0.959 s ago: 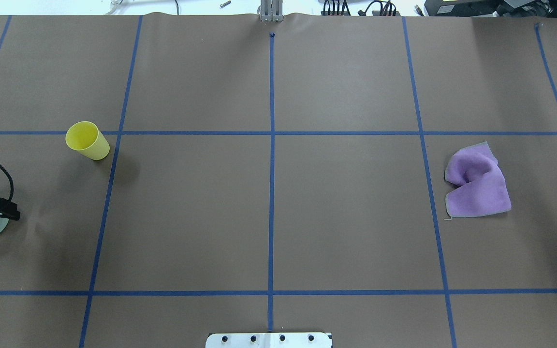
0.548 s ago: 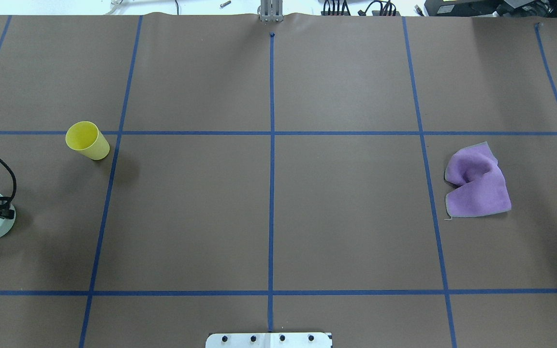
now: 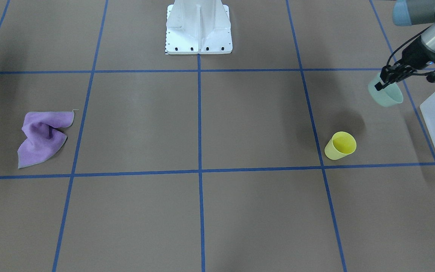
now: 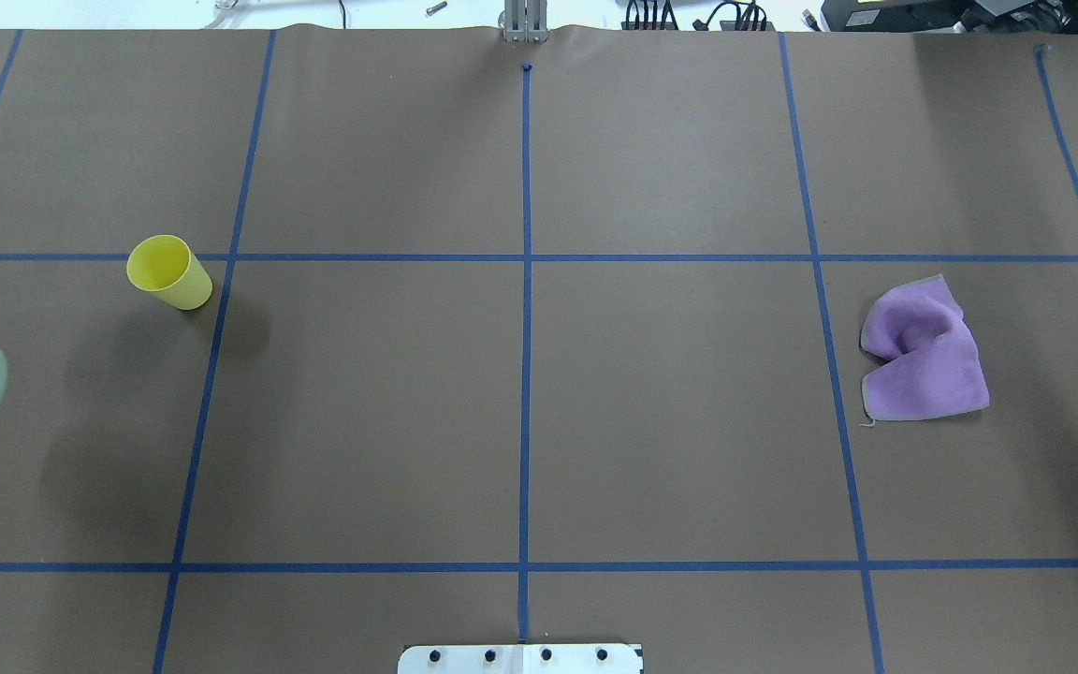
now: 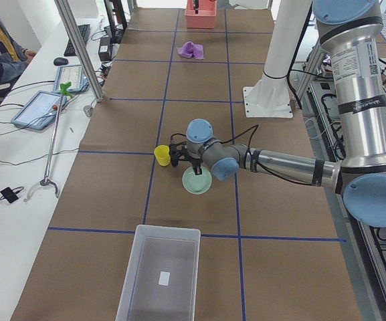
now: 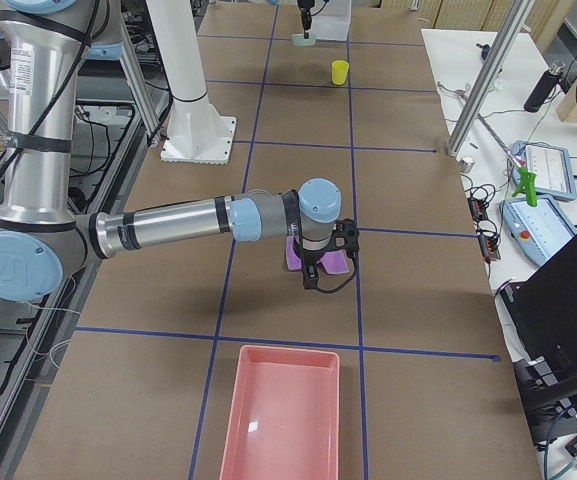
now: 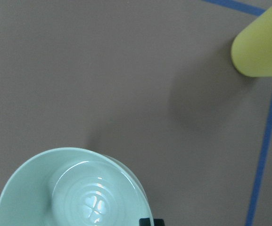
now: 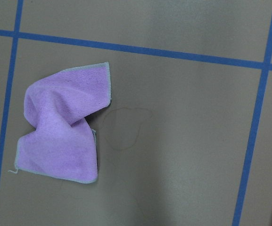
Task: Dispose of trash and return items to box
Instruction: 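Lift the bowl into the clear bin while the right gripper reaches for the cloth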
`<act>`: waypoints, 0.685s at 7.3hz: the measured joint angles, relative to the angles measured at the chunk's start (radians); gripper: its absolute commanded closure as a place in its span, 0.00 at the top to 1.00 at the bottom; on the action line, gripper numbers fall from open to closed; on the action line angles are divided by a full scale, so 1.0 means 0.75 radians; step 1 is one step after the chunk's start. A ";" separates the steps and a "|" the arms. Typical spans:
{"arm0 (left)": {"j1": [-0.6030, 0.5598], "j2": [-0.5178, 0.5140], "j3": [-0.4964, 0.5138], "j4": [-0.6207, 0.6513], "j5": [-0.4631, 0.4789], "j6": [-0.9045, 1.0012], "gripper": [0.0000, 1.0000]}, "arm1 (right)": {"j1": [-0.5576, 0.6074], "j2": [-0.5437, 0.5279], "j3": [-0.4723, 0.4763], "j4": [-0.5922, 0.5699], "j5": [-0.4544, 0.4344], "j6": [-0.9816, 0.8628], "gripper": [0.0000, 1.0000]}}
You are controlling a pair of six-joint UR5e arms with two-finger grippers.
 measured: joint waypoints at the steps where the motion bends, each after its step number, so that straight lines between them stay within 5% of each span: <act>1: -0.113 0.010 0.010 0.028 -0.027 0.147 0.00 | -0.017 0.025 -0.003 0.000 0.000 0.014 1.00; 3: -0.340 0.006 0.037 0.224 0.034 0.651 0.00 | -0.101 0.114 -0.008 0.000 -0.008 0.139 1.00; 5: -0.465 -0.080 0.129 0.406 0.239 1.111 0.00 | -0.211 0.198 -0.011 0.002 -0.016 0.281 1.00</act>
